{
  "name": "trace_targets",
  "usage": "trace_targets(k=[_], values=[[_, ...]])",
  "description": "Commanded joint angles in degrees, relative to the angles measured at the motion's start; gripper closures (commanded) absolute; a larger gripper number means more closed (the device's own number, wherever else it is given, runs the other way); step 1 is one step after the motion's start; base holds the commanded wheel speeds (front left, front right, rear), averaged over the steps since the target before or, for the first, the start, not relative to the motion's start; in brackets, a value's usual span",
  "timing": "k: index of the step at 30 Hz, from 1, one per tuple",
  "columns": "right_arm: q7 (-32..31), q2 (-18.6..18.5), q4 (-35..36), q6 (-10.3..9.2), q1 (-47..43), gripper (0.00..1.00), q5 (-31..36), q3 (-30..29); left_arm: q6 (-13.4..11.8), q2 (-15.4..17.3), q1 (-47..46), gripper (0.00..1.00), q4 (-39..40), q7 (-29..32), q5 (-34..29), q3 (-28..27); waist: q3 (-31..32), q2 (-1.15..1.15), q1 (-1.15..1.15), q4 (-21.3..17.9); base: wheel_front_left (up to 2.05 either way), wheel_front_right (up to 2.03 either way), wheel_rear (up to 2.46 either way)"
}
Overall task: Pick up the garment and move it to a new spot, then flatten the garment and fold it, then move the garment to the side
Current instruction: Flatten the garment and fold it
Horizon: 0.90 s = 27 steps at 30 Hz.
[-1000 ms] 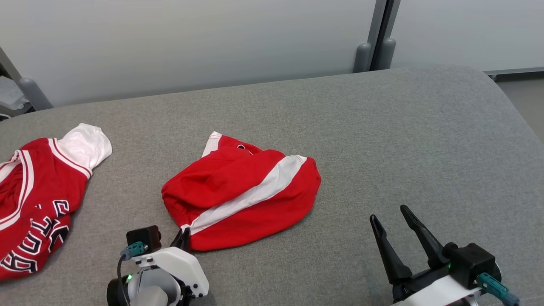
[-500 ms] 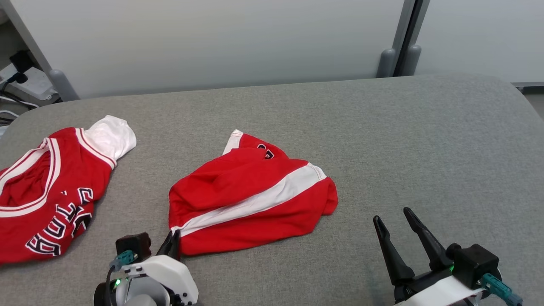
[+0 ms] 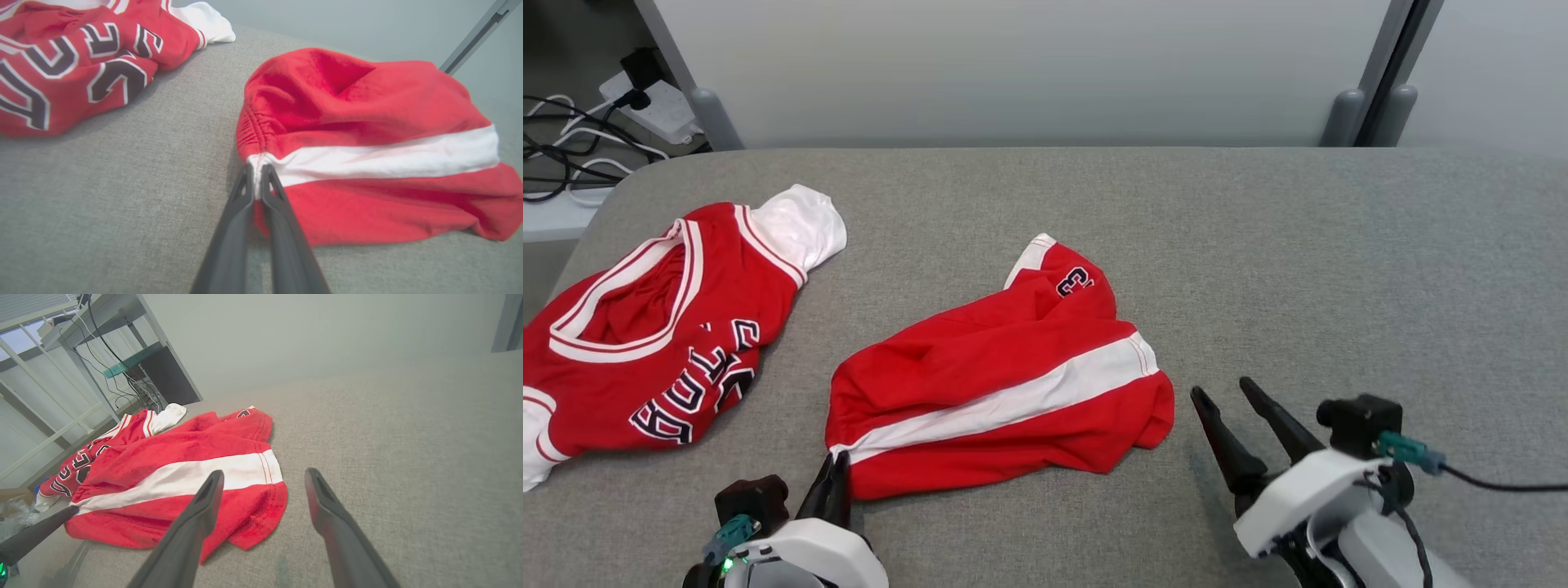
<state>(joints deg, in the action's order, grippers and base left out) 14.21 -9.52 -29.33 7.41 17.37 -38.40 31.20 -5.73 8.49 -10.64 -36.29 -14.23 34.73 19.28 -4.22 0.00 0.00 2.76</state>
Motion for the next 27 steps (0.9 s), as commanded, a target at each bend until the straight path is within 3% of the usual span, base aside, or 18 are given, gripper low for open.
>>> trace_targets(k=[1, 12, 27], values=[[0.4, -0.2, -0.8, 0.08, 3.7, 0.0, -1.2, 2.2, -0.7, 1.1, -1.0, 1.0, 1.6, -0.8, -0.6, -1.8, -0.8, 0.0, 0.0, 0.8, 0.0, 0.0, 0.0], [-2.3, -0.2, -17.7, 0.08, 20.3, 0.0, -13.9, 16.7, -0.6, 0.0, -4.0, 1.0, 2.8, -0.6, -1.5, -0.1, -4.8, 0.0, 0.0, 3.6, 0.0, 0.0, 0.0], [-3.4, 0.3, -28.4, 0.08, 28.2, 0.0, -23.7, 27.2, 1.9, -2.3, -9.5, 1.0, 2.1, -0.7, -2.2, 2.0, -9.4, 0.0, 0.0, 7.5, 0.0, 0.0, 0.0]])
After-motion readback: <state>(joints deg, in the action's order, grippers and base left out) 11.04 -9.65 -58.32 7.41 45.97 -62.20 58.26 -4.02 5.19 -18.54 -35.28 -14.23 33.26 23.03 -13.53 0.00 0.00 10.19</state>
